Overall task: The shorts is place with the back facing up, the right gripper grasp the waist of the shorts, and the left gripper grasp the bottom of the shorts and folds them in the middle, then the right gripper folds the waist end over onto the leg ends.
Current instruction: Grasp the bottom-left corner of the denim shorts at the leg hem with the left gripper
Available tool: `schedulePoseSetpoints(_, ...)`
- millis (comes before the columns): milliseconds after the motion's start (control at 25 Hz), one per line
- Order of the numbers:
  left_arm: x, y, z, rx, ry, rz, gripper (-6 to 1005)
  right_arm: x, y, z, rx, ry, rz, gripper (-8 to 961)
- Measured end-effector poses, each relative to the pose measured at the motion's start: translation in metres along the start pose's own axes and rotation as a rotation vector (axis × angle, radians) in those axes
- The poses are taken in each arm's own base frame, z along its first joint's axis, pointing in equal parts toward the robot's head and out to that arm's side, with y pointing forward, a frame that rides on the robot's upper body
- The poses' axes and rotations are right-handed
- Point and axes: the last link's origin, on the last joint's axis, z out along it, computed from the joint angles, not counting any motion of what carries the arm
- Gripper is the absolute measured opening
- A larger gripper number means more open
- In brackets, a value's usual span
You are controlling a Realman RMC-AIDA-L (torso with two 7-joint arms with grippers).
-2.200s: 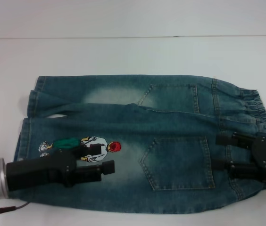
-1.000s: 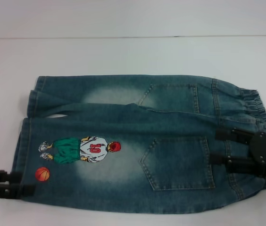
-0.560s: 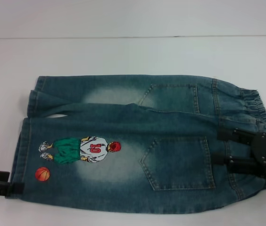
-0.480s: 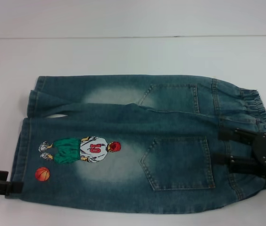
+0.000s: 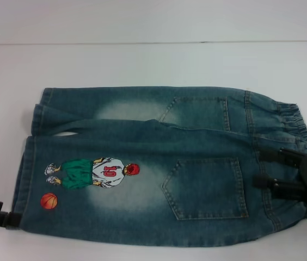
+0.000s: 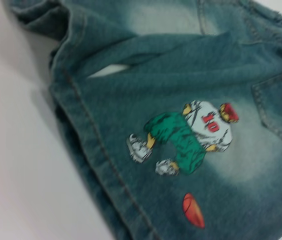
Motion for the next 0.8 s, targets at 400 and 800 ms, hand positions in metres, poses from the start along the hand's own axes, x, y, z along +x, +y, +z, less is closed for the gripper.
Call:
schedulePoseSetpoints(400, -0.0042, -0.0008, -0.0008, 0.002, -0.039, -0.019, 918, -0.0004, 0.0000, -0.0013, 0.000, -0.001, -0.001, 925)
schedulePoseSetpoints(800, -0.0062, 0.0044, 0.0038, -0.030, -0.060, -0.016, 917, 0.0004, 0.0006, -0.0024, 0.000, -0.003, 0.001, 924)
